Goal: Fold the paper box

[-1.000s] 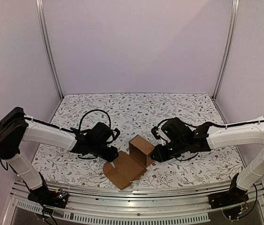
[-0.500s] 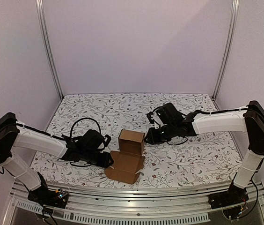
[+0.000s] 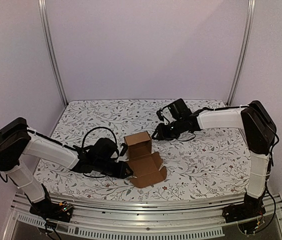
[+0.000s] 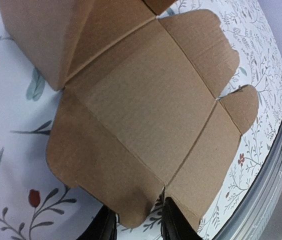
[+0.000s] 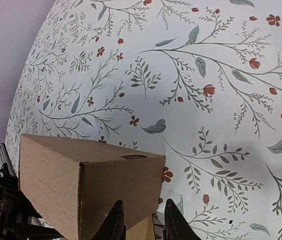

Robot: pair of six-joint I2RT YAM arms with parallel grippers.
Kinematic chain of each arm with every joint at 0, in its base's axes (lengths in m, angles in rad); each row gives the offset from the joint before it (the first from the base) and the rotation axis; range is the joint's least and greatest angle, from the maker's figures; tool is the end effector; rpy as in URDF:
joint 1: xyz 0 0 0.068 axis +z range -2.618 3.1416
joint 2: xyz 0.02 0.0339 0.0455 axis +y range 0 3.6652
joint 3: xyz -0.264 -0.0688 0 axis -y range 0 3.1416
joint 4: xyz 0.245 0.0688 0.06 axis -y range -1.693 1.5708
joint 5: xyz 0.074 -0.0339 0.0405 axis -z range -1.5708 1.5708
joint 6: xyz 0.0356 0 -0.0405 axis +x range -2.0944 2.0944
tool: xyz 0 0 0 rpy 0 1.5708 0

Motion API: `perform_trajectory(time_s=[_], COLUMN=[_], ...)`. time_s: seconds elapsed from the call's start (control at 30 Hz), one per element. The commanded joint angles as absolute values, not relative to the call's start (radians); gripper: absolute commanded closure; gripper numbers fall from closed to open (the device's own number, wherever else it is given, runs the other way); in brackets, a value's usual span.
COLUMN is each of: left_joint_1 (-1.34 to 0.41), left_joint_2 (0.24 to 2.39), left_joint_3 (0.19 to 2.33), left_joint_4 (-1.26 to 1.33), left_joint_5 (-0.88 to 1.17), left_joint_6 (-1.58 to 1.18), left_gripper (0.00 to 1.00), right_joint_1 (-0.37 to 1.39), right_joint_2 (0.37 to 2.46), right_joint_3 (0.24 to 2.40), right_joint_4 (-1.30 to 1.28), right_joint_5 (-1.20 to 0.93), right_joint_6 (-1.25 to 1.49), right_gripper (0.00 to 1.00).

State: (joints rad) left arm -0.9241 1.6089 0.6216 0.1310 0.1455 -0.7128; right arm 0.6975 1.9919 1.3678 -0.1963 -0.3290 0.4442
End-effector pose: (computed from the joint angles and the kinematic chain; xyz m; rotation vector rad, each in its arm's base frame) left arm 0.1686 -0.2319 0.1234 0.3482 2.6058 -0.8471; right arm 0.3262 0.2884 0.1812 -0.4848 2.4948 0.8940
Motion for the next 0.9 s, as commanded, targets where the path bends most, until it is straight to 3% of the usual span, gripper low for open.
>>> perform_trajectory(time_s=[0.0,0.13,0.5,0.87], left_joint_1=[-0.952,-0.965,-0.986,-0.985], left_joint_2=[1.666,1.703,1.703,1.484], left_joint_3=[0.696,0.74,0.812,0.859], left_joint_4=[0.222,0.241,0.123,-0.079], left_joint_5=[0.208,0.248,0.273,0.052], left_joint_6=[-0.718,-0.698,-0.547,-0.373], left_gripper=[0.69,0.68,0.59,0.55], right_joint_1=[0.643,0.621,0.62,0.62], right_joint_2=[1.972,1.863,1.567,1.587], right_joint_3=[1.341,1.236,0.839,0.743], right_joint_4=[-0.243,-0.278,-0.199,-0.094], right_joint_5=[-0.354,-0.293,-0.285,-0.358], right_joint_6=[0.408,0.381,0.47,0.509], right_gripper=[0.68,0.59,0.55,0.54])
